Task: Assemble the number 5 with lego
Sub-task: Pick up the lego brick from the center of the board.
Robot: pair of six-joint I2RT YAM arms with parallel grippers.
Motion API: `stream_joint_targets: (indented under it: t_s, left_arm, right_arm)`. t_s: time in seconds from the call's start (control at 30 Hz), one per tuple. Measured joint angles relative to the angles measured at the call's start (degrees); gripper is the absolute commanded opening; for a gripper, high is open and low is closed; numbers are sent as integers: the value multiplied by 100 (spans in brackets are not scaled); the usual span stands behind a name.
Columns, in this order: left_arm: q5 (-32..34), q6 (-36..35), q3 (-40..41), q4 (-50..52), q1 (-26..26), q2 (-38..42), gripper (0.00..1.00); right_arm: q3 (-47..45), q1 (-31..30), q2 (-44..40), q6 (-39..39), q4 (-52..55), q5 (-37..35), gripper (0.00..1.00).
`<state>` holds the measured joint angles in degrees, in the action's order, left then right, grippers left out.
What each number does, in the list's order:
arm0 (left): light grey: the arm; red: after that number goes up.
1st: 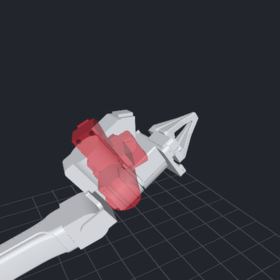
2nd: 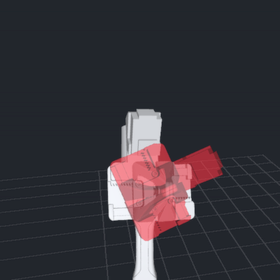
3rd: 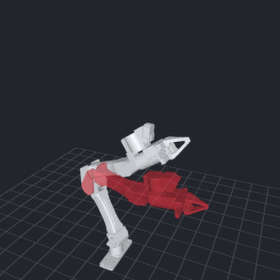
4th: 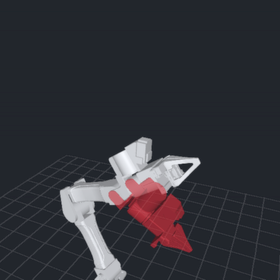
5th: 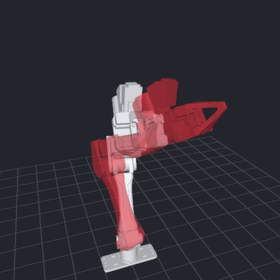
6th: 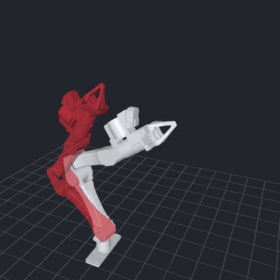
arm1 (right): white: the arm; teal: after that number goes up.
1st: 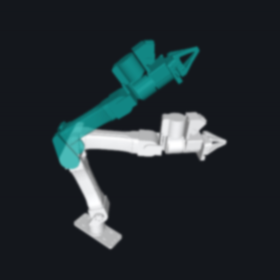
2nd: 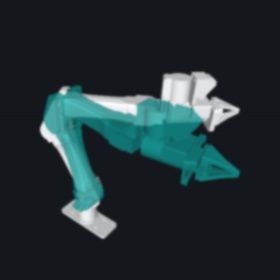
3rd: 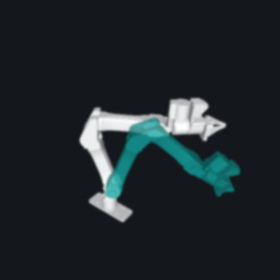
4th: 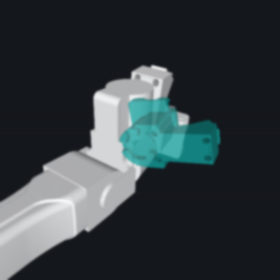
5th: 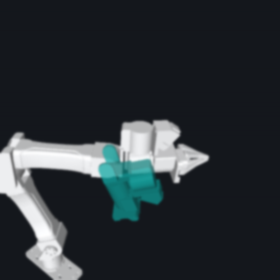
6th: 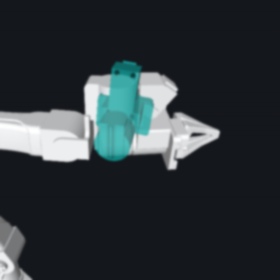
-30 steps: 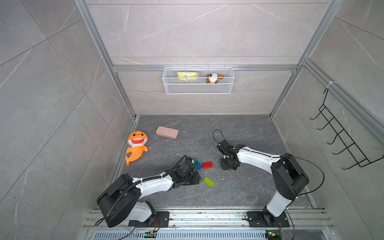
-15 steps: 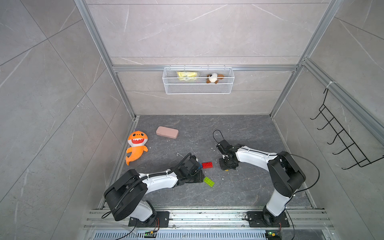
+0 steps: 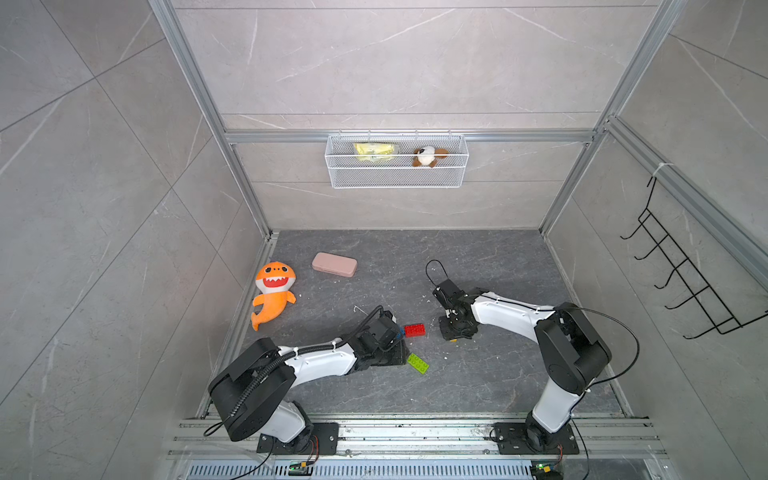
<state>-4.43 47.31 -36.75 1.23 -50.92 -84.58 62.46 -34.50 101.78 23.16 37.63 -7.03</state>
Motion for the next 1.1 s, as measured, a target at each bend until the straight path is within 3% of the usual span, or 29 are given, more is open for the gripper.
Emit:
stream_joint_targets:
  t_s: [0.2, 0.67, 1.1]
  left_arm:
    - [7, 0, -22, 4, 0, 0, 52]
    - [138, 0, -44, 46, 0, 2, 52]
    - [138, 0, -70, 46, 0, 13, 52]
  right_arm:
    - [-2, -63, -20, 2, 9, -26, 40]
    - [-125, -439, -42, 107, 48, -376, 45]
    - [-125, -546, -42, 173, 116, -675, 32]
